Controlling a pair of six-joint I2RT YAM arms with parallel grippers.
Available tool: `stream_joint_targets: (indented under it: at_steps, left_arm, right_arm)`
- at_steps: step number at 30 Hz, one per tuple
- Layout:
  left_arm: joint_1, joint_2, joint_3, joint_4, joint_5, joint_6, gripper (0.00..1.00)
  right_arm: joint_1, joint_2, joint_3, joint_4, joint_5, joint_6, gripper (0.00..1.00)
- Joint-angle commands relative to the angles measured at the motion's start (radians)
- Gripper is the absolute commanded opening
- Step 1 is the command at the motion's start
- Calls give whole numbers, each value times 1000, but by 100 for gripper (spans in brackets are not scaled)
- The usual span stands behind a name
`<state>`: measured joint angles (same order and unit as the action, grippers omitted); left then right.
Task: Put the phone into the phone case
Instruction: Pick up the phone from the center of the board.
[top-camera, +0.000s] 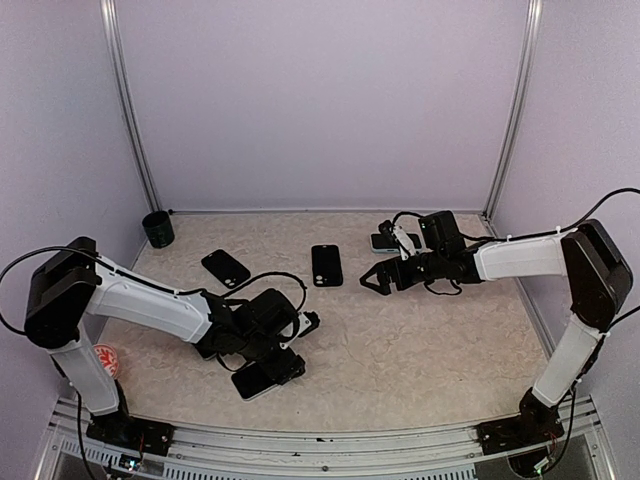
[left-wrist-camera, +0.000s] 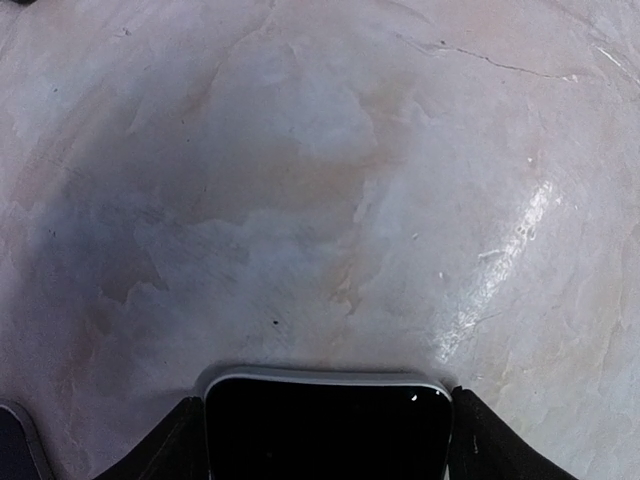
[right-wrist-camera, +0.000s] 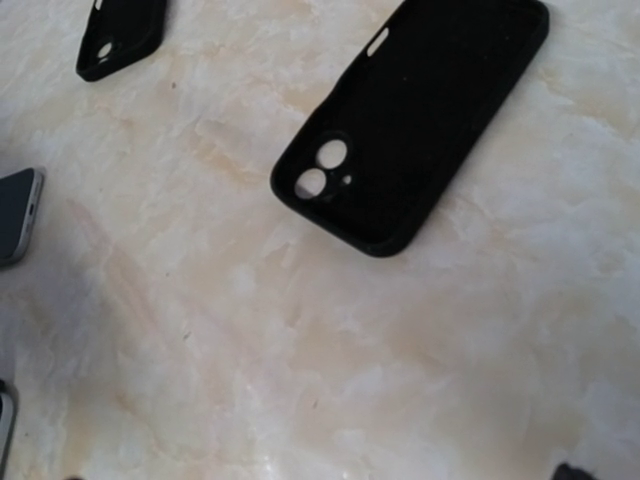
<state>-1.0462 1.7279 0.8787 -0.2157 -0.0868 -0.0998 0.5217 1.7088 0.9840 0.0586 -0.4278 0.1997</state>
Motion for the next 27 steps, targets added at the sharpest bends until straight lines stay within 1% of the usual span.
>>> stream_joint_targets:
  at_steps: [1,3,8,11,18,27]
  left_arm:
    - [-3,5,6,-72,-6,12,66]
    - [-3,5,5,-66,-4,15,62]
    - [-4,-1,22,-25,-7,37,59]
    - [-5,14,62,-2,-24,64,58]
    - [-5,110,185,50,-25,156,58]
    - [-45,231,324,125,67,280,59]
  right_arm:
    - [4,-27,-5,18,-9,-3,100]
    - [4,-25,-3,21,-10,-1,100]
    - [4,-24,1,17,-10,-2,100]
    - [4,-29,5,7,3,-3,100]
    - [4,-43,22,-40,70,27,100]
    - [-32,-92,17,-130,161,90,100]
